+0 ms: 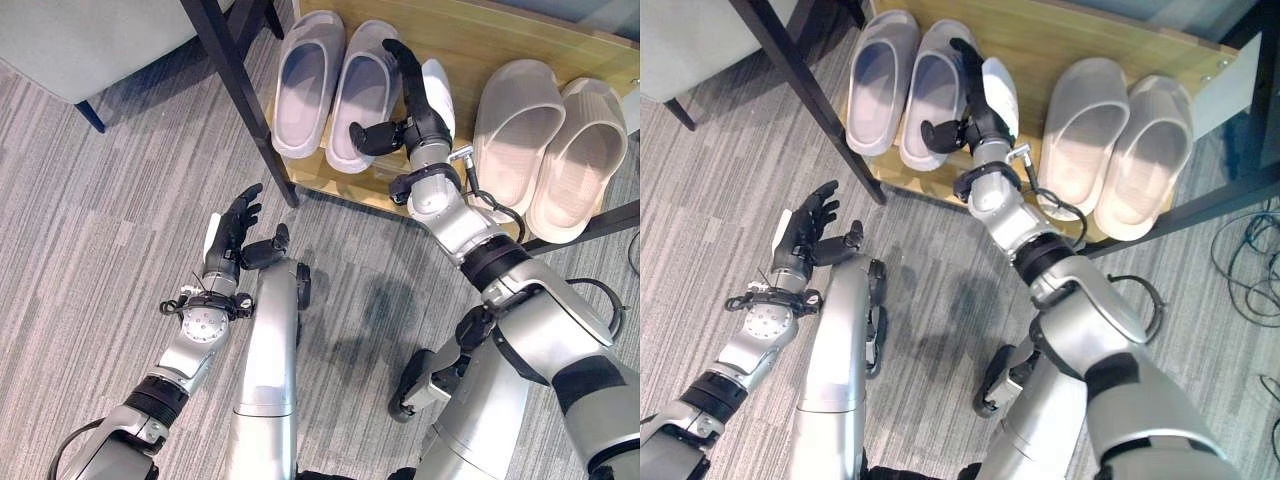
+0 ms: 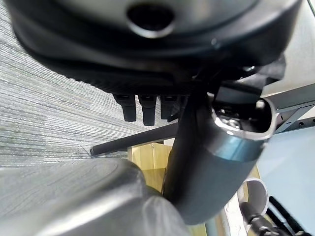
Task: Arrange the slippers neatly on the shoe rack.
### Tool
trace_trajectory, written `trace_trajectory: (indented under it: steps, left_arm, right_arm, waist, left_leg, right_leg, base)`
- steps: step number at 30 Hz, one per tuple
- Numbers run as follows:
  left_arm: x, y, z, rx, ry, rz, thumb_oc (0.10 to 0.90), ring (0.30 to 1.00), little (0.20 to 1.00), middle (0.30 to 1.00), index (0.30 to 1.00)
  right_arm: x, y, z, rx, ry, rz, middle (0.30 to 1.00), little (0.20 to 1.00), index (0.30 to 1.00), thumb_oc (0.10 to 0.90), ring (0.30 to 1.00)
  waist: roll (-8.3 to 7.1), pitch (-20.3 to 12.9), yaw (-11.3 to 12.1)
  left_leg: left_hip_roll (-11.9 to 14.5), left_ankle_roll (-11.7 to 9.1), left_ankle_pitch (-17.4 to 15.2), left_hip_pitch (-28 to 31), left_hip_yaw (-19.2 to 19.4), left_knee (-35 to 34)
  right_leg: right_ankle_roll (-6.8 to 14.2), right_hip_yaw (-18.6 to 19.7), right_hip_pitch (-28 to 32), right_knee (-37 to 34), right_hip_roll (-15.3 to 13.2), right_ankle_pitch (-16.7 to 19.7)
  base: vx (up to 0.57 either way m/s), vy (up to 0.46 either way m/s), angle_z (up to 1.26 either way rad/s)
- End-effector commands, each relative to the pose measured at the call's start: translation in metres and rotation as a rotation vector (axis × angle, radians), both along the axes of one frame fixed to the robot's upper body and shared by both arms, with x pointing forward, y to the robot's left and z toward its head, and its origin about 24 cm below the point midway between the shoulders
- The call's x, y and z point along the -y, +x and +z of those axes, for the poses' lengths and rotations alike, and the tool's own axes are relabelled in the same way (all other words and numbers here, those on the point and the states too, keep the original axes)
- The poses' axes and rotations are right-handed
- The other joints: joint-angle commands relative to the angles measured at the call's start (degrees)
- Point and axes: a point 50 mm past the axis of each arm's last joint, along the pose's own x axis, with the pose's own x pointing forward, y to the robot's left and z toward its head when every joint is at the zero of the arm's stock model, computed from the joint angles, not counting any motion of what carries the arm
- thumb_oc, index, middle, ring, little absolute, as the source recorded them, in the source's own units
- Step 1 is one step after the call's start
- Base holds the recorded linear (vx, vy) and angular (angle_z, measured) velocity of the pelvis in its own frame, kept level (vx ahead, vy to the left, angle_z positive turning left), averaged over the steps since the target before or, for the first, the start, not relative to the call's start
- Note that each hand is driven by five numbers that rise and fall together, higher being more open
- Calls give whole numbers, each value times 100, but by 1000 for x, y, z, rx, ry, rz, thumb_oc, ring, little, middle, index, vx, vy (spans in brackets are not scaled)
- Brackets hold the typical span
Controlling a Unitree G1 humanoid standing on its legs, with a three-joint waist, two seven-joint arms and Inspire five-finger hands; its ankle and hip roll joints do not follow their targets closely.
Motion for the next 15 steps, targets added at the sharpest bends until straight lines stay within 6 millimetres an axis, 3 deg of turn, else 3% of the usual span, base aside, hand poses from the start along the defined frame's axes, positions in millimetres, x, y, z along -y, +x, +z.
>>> trace_trajectory:
  steps: [1, 12, 15]
  left_arm:
    - [37, -32, -52, -165, 8, -109, 800, 900, 900, 900, 900]
    - [26, -38, -55, -178, 19, -80, 800, 900, 900, 900, 900]
    - [18, -41, -53, -170, 20, -61, 800, 900, 900, 900, 900]
  right_arm:
    - [-21, -34, 76, 359, 10, 132, 900, 900, 900, 800, 900]
    - [5, -64, 72, 469, 56, 165, 900, 900, 900, 800, 900]
    - [20, -81, 67, 510, 20, 183, 900, 900, 900, 800, 900]
  waist:
    - [-44, -214, 156]
    - [-27, -214, 13]
    - [-64, -214, -102]
  left_leg:
    - [320, 44, -303, -345, 459, 66]
    - [309, 50, -228, -345, 405, 86]
    - [315, 49, -191, -345, 387, 84]
  right_leg:
    - [-662, -85, -139, 115, 58, 145]
    - [-649, -113, -139, 121, 121, 157]
    - [-657, -81, -139, 121, 160, 175]
  base:
    - [0, 0, 0]
    - [-9, -13, 0]
    - [-11, -15, 0]
